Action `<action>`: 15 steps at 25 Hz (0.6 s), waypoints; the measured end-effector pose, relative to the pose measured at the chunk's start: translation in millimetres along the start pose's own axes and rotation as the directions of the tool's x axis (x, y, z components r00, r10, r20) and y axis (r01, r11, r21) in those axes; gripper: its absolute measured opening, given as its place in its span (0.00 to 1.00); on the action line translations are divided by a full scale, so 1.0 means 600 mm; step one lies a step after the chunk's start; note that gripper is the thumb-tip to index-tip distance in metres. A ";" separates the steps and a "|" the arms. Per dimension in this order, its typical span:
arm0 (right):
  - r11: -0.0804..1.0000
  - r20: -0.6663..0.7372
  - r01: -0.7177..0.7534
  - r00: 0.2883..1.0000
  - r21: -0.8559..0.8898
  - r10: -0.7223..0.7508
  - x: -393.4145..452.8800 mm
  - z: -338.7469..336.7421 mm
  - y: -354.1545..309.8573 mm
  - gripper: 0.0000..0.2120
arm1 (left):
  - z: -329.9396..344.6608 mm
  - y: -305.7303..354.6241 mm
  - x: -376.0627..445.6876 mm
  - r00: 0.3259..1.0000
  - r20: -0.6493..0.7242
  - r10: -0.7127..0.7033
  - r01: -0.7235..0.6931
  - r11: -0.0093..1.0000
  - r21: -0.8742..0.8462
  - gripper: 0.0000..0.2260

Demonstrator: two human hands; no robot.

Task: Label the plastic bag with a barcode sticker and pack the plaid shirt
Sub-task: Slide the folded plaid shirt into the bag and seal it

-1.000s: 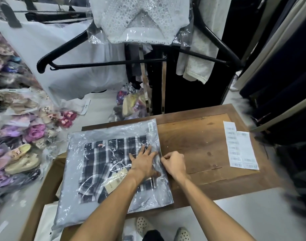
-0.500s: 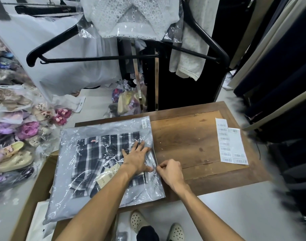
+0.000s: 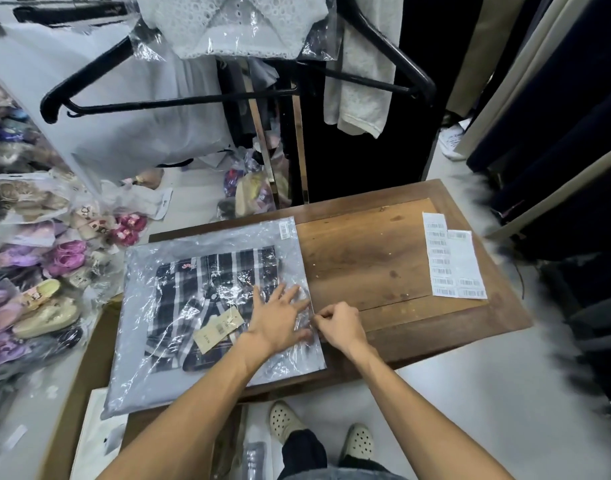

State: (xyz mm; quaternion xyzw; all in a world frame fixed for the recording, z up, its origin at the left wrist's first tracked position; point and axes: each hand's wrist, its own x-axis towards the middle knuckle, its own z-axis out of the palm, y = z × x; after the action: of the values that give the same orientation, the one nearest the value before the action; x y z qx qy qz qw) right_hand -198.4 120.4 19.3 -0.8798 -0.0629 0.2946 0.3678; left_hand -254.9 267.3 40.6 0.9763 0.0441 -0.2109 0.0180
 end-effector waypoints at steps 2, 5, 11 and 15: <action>1.000 0.005 0.008 1.000 0.014 -0.009 -0.006 -0.001 0.004 0.09 | 0.008 0.008 -0.012 0.985 0.173 -0.026 0.032 0.999 -0.031 0.45; 1.000 -0.002 0.029 1.000 -0.001 -0.029 -0.021 0.000 0.013 0.10 | 0.014 0.019 -0.017 0.969 0.244 -0.046 0.061 0.997 -0.053 0.49; 0.999 0.001 -0.027 1.000 -0.020 0.027 -0.036 -0.009 0.040 0.07 | 0.003 0.043 -0.016 0.968 0.246 -0.056 0.078 0.994 -0.080 0.47; 0.999 0.071 -0.027 0.997 -0.021 0.029 -0.045 -0.025 0.056 0.05 | 0.000 0.051 -0.007 0.964 0.257 -0.066 0.095 0.990 -0.103 0.48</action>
State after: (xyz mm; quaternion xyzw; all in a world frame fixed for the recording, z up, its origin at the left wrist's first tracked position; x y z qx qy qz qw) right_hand -215.5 78.3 17.3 -0.8732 -0.0666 0.3303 0.3521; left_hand -255.6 236.5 43.0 0.9362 0.0930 -0.3314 0.0706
